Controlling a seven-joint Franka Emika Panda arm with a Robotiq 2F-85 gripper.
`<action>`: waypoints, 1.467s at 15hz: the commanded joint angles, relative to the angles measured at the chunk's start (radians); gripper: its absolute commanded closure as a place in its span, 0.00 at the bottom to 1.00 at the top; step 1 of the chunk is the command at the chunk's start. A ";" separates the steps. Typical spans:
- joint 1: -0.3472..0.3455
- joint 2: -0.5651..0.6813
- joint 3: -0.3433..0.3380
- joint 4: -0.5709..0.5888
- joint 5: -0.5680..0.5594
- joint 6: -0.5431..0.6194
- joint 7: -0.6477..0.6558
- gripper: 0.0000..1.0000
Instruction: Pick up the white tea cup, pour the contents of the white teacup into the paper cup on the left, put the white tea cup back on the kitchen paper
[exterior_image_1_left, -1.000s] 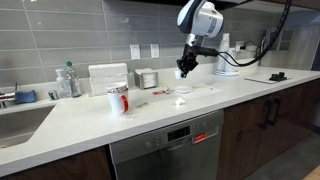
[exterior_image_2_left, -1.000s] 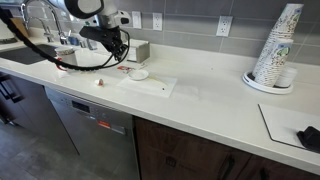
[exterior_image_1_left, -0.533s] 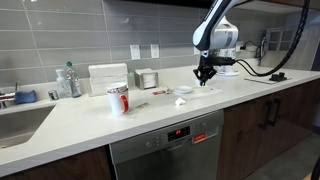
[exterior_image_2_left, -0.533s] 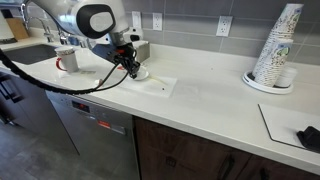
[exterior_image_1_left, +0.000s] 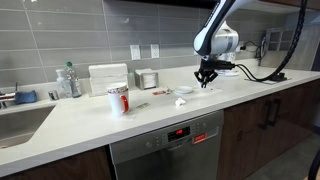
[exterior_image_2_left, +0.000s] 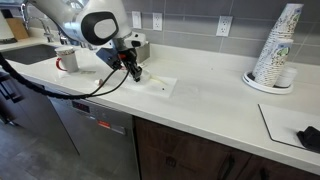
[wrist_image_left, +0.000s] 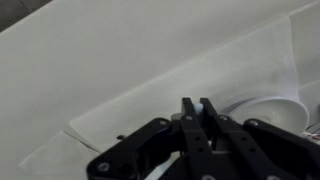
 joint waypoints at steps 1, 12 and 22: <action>-0.008 0.060 0.010 0.021 0.025 0.046 0.027 0.97; -0.084 0.001 0.077 0.052 0.197 -0.068 -0.146 0.30; -0.115 -0.033 0.009 0.205 0.125 -0.313 -0.210 0.00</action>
